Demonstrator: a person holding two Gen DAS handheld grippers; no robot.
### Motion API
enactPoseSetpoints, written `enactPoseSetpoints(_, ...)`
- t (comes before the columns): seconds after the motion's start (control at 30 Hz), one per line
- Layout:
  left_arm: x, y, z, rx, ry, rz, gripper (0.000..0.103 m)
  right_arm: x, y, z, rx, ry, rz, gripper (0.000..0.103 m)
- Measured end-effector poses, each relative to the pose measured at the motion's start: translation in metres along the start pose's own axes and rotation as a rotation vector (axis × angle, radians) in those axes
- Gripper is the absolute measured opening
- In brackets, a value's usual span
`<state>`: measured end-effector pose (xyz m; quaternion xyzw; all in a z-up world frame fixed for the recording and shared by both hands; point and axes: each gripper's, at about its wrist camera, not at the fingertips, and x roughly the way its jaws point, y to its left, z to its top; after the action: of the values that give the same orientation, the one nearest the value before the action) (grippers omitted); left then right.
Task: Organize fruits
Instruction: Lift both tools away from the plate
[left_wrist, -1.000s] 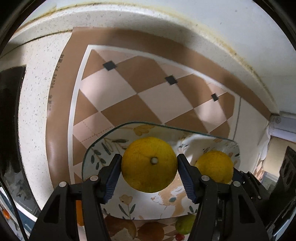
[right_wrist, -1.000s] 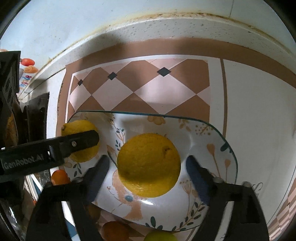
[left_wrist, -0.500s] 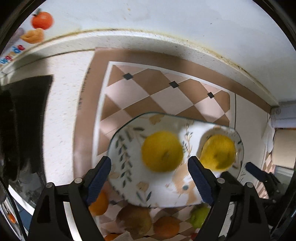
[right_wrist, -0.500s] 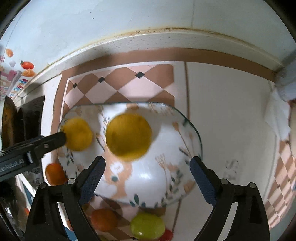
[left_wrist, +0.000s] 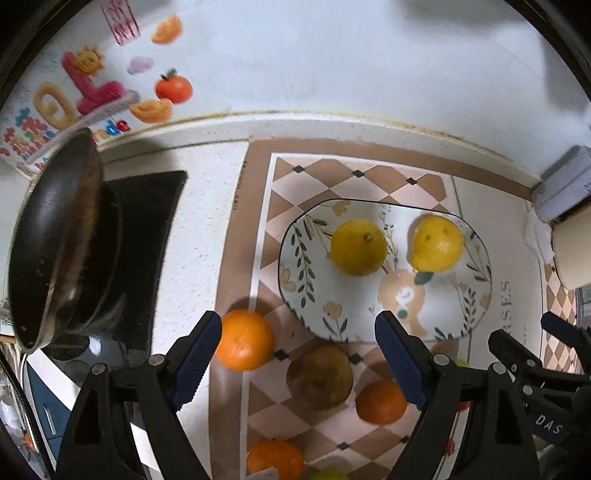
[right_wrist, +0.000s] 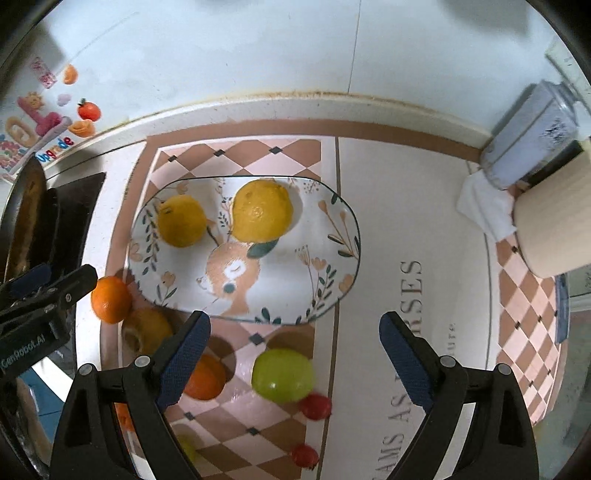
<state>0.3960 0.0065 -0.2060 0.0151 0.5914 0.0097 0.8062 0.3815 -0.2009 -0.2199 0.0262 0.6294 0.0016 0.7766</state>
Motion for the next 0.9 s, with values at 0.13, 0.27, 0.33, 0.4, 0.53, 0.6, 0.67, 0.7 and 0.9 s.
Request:
enactPoseSetpoints(0.13, -0.03, 0.001, -0.02, 0.019, -0.061, -0.001, 0.085, -0.025, 0.005, -0.016, 0.016, -0.041, 0.011, 0.095)
enactPoseSetpoints(0.27, -0.057, 0.003, -0.034, 0.016, -0.113, -0.004, 0.085, -0.05, 0.008, -0.029, 0.026, -0.096, 0.004, 0.095)
enactPoseSetpoints(0.33, -0.072, 0.004, -0.041, 0.017, -0.139, -0.009, 0.085, -0.064, 0.008, -0.037, 0.03, -0.116, 0.006, 0.095)
enactPoseSetpoints(0.4, -0.083, 0.006, -0.046, 0.015, -0.16, -0.015, 0.085, -0.078, 0.008, -0.045, 0.035, -0.136, 0.013, 0.095)
enactPoseSetpoints(0.53, -0.103, 0.008, -0.059, 0.013, -0.188, -0.024, 0.085, -0.103, 0.008, -0.062, 0.042, -0.174, 0.015, 0.095)
enactPoseSetpoints(0.6, -0.113, 0.008, -0.065, 0.018, -0.207, -0.024, 0.085, -0.114, 0.008, -0.07, 0.045, -0.194, 0.018, 0.095)
enactPoseSetpoints(0.67, -0.122, 0.008, -0.072, 0.026, -0.225, -0.02, 0.085, -0.125, 0.009, -0.079, 0.048, -0.212, 0.02, 0.095)
enactPoseSetpoints(0.7, -0.126, 0.008, -0.076, 0.027, -0.23, -0.023, 0.085, -0.129, 0.009, -0.082, 0.05, -0.217, 0.021, 0.095)
enactPoseSetpoints(0.9, -0.143, 0.01, -0.091, 0.029, -0.259, -0.035, 0.085, -0.153, 0.011, -0.1, 0.057, -0.259, 0.039, 0.095)
